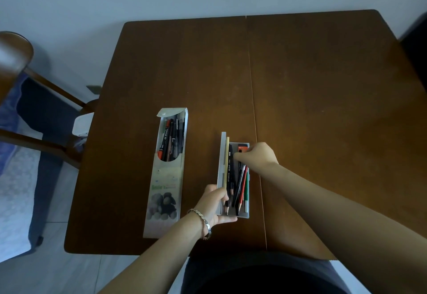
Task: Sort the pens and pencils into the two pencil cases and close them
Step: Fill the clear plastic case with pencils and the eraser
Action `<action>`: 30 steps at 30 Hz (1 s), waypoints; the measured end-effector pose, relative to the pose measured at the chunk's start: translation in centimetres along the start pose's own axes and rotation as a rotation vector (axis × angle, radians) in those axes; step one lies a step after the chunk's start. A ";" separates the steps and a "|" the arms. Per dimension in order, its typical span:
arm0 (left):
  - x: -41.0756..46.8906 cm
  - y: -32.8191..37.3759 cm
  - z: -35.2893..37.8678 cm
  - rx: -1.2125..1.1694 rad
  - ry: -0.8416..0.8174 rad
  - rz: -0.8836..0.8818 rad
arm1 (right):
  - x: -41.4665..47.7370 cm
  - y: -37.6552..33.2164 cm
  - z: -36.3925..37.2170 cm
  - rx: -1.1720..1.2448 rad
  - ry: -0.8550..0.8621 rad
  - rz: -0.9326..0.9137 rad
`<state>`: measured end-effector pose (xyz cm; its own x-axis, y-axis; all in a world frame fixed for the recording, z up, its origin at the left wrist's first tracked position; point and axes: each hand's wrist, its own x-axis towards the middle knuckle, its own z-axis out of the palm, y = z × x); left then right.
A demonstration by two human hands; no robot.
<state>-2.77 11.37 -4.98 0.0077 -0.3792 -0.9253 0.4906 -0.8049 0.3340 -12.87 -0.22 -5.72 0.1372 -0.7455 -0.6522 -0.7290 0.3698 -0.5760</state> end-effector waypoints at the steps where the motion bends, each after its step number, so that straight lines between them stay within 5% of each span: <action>1: 0.0 0.0 0.0 0.002 -0.004 -0.001 | -0.1 0.0 -0.1 0.017 0.011 -0.027; 11: 0.0 0.0 0.1 -0.030 0.009 -0.017 | -1.9 0.7 -1.3 0.301 0.122 -0.260; 21: -0.1 0.0 0.2 -0.044 0.025 -0.014 | -1.8 2.4 -0.4 0.499 0.136 -0.213; 25: -0.3 0.0 0.2 -0.025 0.028 -0.006 | -3.1 3.2 -1.1 0.528 0.211 -0.551; 28: -0.3 0.2 0.6 -0.018 0.031 -0.007 | -3.4 5.0 -0.8 -0.010 0.257 -1.062; 30: -0.4 0.4 0.9 0.054 0.090 -0.013 | -3.2 7.0 0.0 -0.323 0.132 -1.244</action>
<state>-3.35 10.76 -4.33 0.0809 -0.3283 -0.9411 0.4438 -0.8336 0.3289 -18.34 4.72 -7.69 0.7837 -0.5455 0.2972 -0.2906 -0.7448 -0.6007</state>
